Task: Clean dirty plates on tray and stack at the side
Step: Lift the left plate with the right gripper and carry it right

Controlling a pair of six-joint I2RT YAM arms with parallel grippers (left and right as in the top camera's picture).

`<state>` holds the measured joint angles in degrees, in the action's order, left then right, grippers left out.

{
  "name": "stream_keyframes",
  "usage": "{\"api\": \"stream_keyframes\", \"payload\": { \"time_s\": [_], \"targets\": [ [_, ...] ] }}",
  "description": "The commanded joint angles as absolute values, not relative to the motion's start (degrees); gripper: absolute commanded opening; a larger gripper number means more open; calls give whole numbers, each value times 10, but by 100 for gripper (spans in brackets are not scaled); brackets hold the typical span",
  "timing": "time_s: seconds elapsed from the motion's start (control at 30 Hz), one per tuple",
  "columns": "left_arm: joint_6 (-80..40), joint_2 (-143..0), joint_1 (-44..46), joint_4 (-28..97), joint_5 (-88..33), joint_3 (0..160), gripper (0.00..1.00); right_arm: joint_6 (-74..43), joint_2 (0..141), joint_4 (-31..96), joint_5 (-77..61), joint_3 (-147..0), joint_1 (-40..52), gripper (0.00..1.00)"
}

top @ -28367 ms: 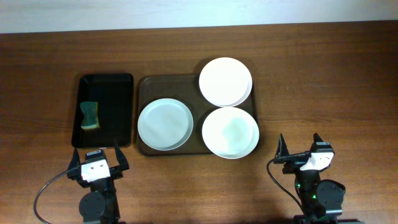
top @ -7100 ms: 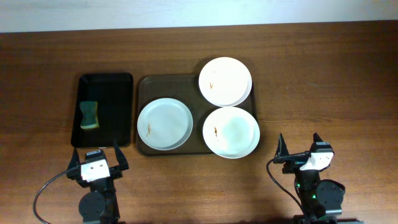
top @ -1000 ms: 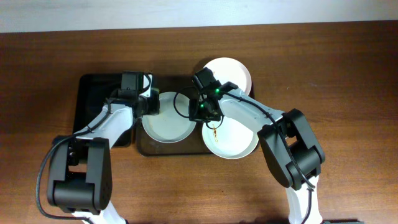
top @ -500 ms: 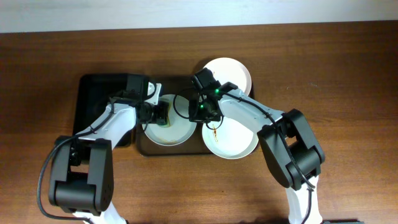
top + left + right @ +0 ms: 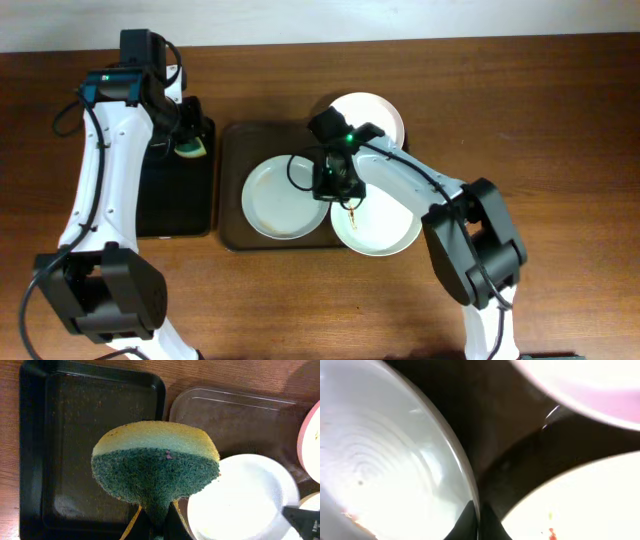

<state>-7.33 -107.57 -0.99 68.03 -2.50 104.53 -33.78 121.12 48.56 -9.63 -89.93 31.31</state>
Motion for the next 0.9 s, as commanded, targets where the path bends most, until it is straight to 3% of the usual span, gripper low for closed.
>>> {"api": "stream_keyframes", "payload": {
  "time_s": [0.0, 0.13, 0.3, 0.43, 0.6, 0.7, 0.87],
  "targets": [
    [-64, -1071, -12, 677, -21, 1053, 1, -328, 1124, 523, 17, -922, 318, 4],
    [-64, -1071, -12, 673, -21, 1053, 1, -329, 1056, 575, 141, -922, 354, 4],
    [-64, -1071, -12, 665, -20, 1053, 1, -331, 1048, 609, 402, -927, 452, 4],
    [-64, -1076, -12, 663, -16, 1051, 1, -331, 1048, 611, 689, -927, 537, 4],
    [-64, -1087, -12, 663, -17, 1051, 1, -331, 1048, 584, 894, -927, 613, 4],
    [-64, -1087, -12, 663, -17, 1051, 1, -331, 1048, 581, 892, -927, 623, 4],
    [-64, -1087, -12, 663, -17, 1051, 1, -335, 1021, 595, 564, -927, 561, 4]
  ]
}}
